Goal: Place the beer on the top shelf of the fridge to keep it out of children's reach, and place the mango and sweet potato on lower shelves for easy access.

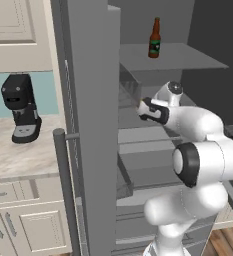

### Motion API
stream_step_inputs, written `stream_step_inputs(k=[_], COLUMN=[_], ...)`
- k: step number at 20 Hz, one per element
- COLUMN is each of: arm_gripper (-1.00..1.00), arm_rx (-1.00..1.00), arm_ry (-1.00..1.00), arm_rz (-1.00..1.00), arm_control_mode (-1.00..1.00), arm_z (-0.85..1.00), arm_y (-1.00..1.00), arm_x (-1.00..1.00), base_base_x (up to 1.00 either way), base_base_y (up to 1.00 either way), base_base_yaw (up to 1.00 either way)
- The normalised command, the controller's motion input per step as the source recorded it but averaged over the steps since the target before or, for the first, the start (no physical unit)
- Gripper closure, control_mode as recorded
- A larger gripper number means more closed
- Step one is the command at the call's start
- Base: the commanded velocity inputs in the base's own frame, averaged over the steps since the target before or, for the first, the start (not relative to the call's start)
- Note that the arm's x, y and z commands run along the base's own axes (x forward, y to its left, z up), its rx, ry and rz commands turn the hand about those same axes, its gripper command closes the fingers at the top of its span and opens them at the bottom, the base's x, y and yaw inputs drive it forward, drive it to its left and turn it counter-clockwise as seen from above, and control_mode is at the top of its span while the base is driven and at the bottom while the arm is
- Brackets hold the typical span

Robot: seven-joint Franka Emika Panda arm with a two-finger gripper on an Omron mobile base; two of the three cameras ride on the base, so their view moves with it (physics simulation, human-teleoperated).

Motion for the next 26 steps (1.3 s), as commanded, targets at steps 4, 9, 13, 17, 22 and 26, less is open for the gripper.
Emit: stream_step_inputs(k=[4,9,13,17,22,26], arm_gripper=[-1.00,-1.00,-1.00,-1.00,-1.00,-1.00], arm_rx=[-0.04,-0.05,-0.05,-0.02,-0.01,-0.03], arm_ry=[0.11,0.06,0.03,0.04,0.09,0.12], arm_rz=[0.00,0.00,0.00,0.00,0.01,0.00], arm_control_mode=[-1.00,-1.00,-1.00,-1.00,-1.00,-1.00], arm_z=[0.00,0.05,0.20,0.41,0.60,0.66], arm_y=[0.00,0.00,0.00,0.00,0.00,0.00], arm_x=[-1.00,-1.00,-1.00,-0.94,-0.77,-0.75], base_base_x=[0.00,0.00,0.00,0.00,0.00,0.00], base_base_y=[0.00,0.00,0.00,0.00,0.00,0.00], base_base_yaw=[0.00,0.00,0.00,0.00,0.00,0.00])
